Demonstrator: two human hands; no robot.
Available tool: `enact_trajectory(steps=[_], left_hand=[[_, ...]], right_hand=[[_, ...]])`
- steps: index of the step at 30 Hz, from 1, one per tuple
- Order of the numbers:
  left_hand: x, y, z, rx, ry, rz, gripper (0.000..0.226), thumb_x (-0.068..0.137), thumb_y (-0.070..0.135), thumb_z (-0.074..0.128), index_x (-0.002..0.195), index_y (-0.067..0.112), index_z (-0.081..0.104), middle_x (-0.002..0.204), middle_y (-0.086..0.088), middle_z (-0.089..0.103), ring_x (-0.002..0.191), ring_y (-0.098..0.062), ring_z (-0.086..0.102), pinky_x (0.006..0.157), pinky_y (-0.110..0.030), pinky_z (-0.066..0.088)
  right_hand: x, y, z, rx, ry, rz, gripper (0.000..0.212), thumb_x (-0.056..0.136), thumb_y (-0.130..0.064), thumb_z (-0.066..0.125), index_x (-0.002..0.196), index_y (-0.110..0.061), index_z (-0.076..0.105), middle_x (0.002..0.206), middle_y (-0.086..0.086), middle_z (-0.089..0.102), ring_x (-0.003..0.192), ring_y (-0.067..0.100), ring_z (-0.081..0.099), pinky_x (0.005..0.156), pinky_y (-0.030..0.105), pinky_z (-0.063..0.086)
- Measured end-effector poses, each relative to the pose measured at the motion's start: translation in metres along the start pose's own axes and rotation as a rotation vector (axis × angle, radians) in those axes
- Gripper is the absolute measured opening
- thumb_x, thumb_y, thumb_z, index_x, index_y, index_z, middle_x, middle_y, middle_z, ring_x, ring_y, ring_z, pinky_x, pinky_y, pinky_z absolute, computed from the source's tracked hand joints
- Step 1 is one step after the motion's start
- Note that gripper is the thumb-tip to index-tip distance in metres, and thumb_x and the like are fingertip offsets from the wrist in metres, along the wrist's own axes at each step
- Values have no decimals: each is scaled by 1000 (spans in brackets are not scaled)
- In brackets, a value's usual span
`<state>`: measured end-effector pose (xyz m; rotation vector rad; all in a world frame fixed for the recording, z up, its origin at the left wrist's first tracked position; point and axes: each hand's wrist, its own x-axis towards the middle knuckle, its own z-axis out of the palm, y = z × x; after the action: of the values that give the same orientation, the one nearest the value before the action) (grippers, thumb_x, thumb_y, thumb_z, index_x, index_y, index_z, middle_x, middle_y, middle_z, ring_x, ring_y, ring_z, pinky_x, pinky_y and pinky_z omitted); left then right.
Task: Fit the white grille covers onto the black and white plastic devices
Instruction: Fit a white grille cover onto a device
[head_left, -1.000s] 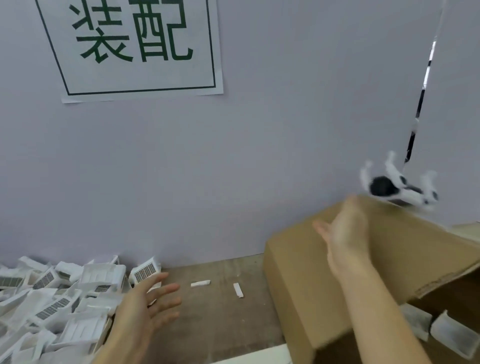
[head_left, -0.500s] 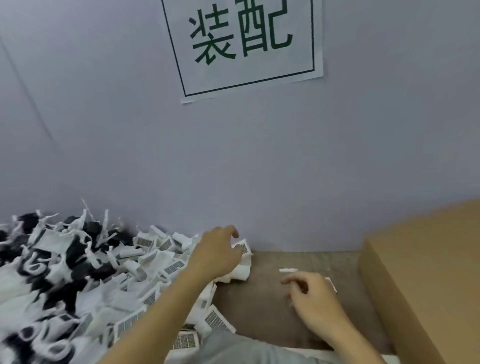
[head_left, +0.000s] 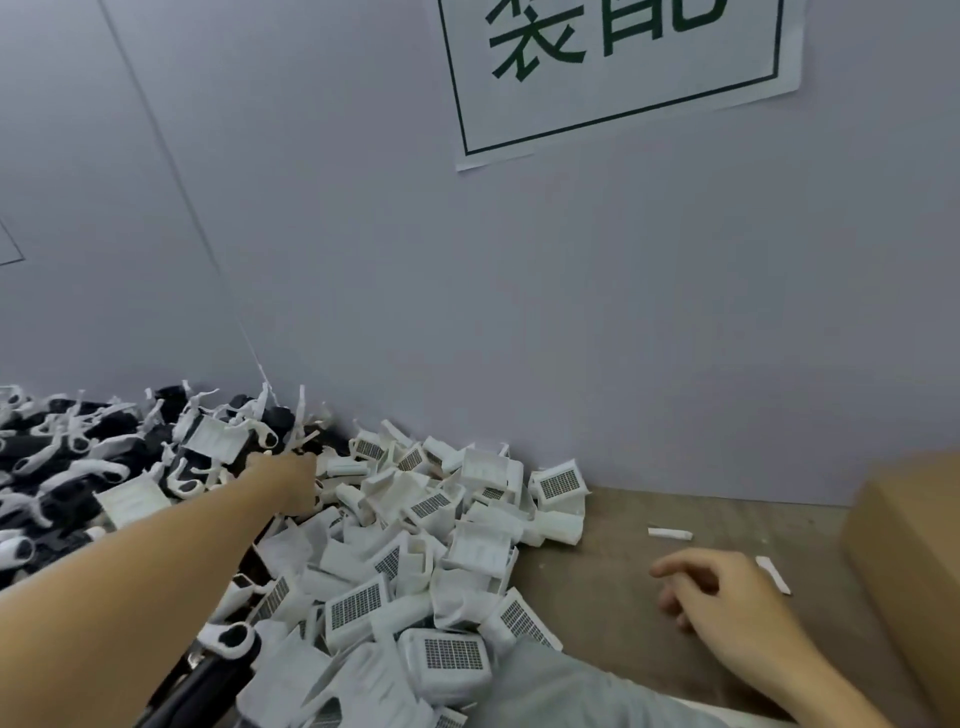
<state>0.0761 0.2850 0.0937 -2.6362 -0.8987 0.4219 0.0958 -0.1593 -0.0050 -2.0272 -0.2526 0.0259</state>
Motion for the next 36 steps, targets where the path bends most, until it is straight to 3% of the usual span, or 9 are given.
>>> enact_trajectory(steps=[5,10,15,18,22,24,28,33,36], left_hand=[[-5,-4,-11,83,224,120,32,87,26,57,117,13,53,123,-6,57,111,-28,60,80,-35,49],[-34,14,-69,-48,461,120,34,87,47,62,95,15,51,87,0,51,88,-29,58,70,-33,43],[-89,68,-99,-892,466,172,30,89,38,68,93,8,68,79,-9,67,77,-28,67,71,-33,55],[-137,128,-75,-1670,222,324,17,91,19,72,101,5,71,97,-19,72,73,-25,74,71,-37,63],[-197,226,-28,-2107,13,295,12,94,20,69,98,9,72,93,-15,74,82,-26,72,77,-40,60],[-220,263,-9,-2154,-34,282,7,95,20,68,100,16,71,90,-7,75,81,-20,74,75,-35,61],[-227,283,-1,-2122,-62,344,15,101,23,56,103,14,69,90,-6,76,87,-23,74,63,-27,57],[-218,273,-5,-2129,-127,411,37,106,27,39,102,22,75,92,0,79,79,-12,75,58,-21,53],[-212,274,-3,-2064,-15,457,31,103,25,48,95,22,77,89,8,78,85,-3,72,73,-17,54]], right_hand=[[1,0,0,5,-2,27,31,94,-1,54,82,-21,74,65,-5,73,50,7,63,61,26,53],[0,-1,1,15,-7,34,29,94,-3,54,84,-22,73,67,-5,74,53,7,64,66,31,55],[-1,-1,2,64,9,22,29,96,-4,53,86,-21,74,69,-5,74,55,6,64,64,31,54],[-5,-6,5,193,25,10,27,98,-5,53,89,-16,75,70,-1,74,55,11,63,60,33,51],[-15,-25,7,535,-15,63,44,107,-30,38,93,-13,76,83,7,77,74,24,73,66,35,52],[-19,-29,3,630,-77,106,54,108,-39,30,97,-15,78,90,9,78,86,25,75,77,37,55],[-23,-28,-4,605,-195,144,31,102,-44,47,109,-24,70,94,-7,77,85,6,73,65,20,55],[-15,-25,-1,443,-26,37,19,94,-37,66,108,-25,61,95,-6,73,78,-7,66,64,9,46],[-11,-19,0,381,76,-7,14,91,-29,69,100,-22,62,88,-4,70,73,-5,64,57,7,44]])
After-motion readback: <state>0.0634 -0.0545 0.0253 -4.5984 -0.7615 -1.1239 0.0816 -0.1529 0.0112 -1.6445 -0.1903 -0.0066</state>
